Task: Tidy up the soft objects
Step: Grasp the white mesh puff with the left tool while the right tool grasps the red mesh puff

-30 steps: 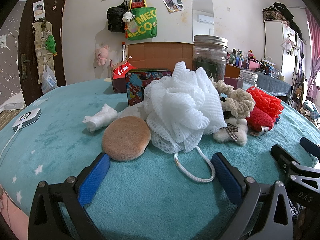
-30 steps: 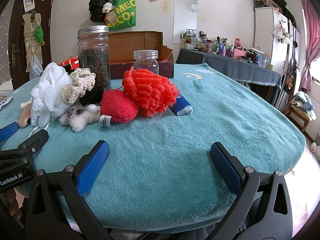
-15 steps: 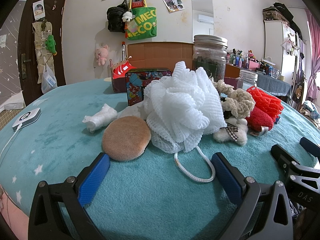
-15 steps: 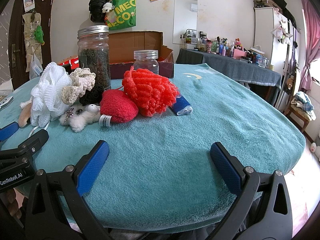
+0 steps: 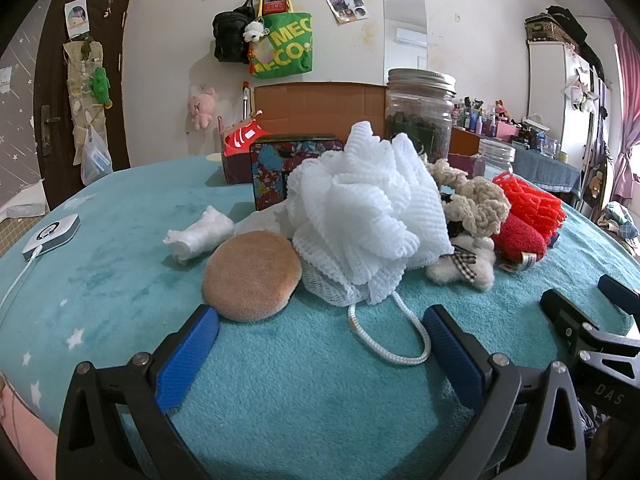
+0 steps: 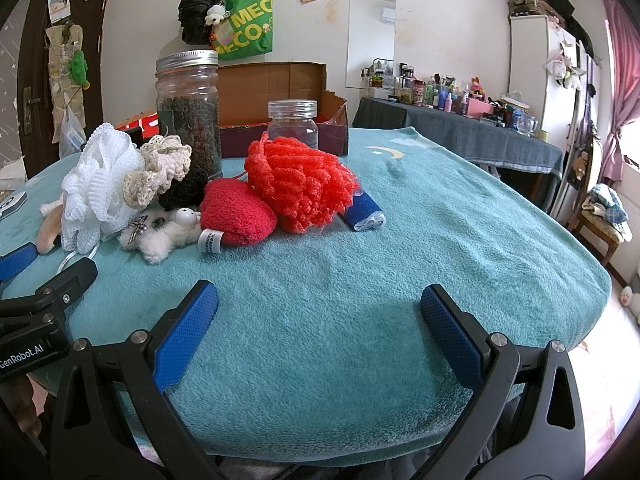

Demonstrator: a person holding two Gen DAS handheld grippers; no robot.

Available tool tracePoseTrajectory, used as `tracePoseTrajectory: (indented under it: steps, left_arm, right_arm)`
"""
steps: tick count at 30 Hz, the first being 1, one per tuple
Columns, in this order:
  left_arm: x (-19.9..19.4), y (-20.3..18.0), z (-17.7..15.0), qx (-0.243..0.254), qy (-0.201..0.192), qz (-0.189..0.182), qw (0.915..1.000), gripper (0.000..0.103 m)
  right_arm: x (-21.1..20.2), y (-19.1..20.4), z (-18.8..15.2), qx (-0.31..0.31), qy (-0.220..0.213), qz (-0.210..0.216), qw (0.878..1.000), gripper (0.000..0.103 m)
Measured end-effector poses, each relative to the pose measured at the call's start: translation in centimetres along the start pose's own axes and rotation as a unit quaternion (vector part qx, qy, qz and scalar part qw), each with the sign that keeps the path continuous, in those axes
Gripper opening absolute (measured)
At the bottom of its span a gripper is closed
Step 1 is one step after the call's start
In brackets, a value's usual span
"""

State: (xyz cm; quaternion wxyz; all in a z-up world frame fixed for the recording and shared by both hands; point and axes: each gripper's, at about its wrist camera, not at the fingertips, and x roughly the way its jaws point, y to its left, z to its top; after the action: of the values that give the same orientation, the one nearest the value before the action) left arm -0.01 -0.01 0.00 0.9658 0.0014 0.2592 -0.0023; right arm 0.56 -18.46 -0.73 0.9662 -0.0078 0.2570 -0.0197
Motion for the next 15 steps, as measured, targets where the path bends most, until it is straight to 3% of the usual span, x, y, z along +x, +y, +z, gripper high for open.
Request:
tracePoseTrajectory:
  steps: [7,15]
  left_arm:
    - [0.6,-0.1,0.1,0.001,0.001,-0.02,0.9998,0.103]
    - [-0.5,1.7,2.7,-0.001,-0.01,-0.061,0.9981,0.103]
  right_arm:
    - [-0.3,-0.1,-0.1,0.0,0.003,0.008,1.0,0.103]
    - [0.0,-1.3,1.8,0.004,-0.003,0.022,1.0,0.103]
